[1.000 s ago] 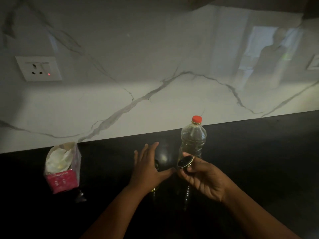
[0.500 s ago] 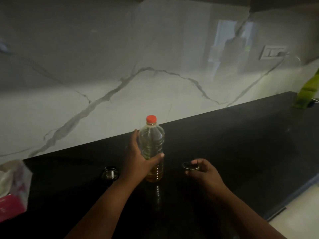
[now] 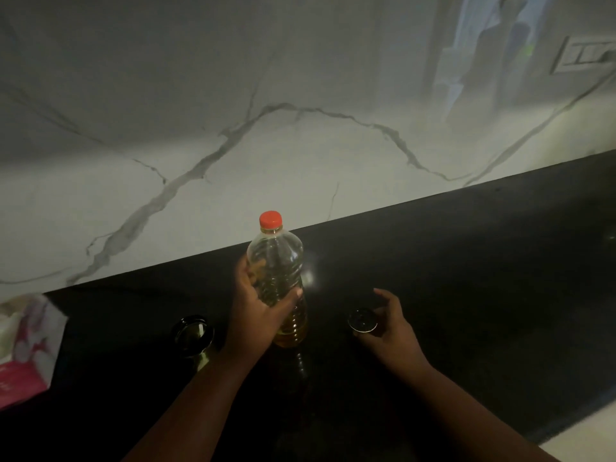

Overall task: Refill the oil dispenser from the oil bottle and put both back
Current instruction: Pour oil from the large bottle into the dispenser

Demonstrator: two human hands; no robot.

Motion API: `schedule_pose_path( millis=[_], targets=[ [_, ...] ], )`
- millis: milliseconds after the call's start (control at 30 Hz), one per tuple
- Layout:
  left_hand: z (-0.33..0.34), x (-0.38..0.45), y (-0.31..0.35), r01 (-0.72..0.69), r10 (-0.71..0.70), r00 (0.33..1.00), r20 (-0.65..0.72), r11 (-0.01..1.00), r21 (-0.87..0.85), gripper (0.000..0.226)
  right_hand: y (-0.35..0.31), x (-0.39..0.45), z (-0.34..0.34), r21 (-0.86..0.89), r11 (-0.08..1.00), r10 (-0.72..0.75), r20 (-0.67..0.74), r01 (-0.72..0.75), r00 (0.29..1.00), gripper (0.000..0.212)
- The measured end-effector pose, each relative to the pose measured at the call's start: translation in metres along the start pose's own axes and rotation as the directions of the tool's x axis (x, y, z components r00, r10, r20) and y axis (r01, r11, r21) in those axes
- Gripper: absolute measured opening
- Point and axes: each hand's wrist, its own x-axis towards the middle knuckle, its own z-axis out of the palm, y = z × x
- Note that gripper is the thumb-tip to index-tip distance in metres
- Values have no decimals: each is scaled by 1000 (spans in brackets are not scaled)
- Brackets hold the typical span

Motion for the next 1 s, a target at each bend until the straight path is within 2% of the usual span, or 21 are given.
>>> schedule_pose_path(
  millis=[133, 300, 400, 533, 600, 633, 700, 800, 900, 1000],
  targets=[
    [5, 1, -4, 16, -16, 999, -47, 1000, -10, 89, 12, 8, 1, -11, 1000, -1, -3, 1, 1000, 86],
    [9, 2, -9, 26, -25, 997, -78, 1000, 15, 91, 27, 17, 2, -136, 991, -6, -40, 0, 999, 84],
    [12, 2, -9, 21, -19, 996, -91, 999, 26, 85, 26, 19, 0, -180, 983, -41, -41, 33, 998, 87],
    [14, 3, -8, 34, -32, 995, -98, 999, 11, 80, 16, 15, -7, -246, 969, 8, 12, -5, 1000, 112],
    [13, 3, -9, 35, -34, 995, -94, 999, 8, 80, 10, 10, -12, -293, 956, -12, 2, 12, 1000, 118],
    [13, 3, -8, 39, -39, 995, -89, 999, 3, 80, 4, 7, -16, -299, 953, -50, -23, 41, 998, 113],
    [12, 3, -7, 53, -53, 996, -70, 999, -8, 81, -20, 3, -21, -264, 946, -221, -98, 188, 970, 92],
    [10, 4, -2, 82, -84, 995, -52, 996, -43, 91, -85, 7, -23, -198, 862, -495, -127, 468, 859, 59],
    [9, 6, 7, 114, -120, 991, -58, 989, -92, 101, -162, 15, -18, -85, 810, -585, -43, 580, 810, 45],
    [11, 9, 15, 143, -146, 989, -32, 987, -77, 92, -212, 27, -6, -177, 809, -550, 110, 560, 828, 53]
  ],
)
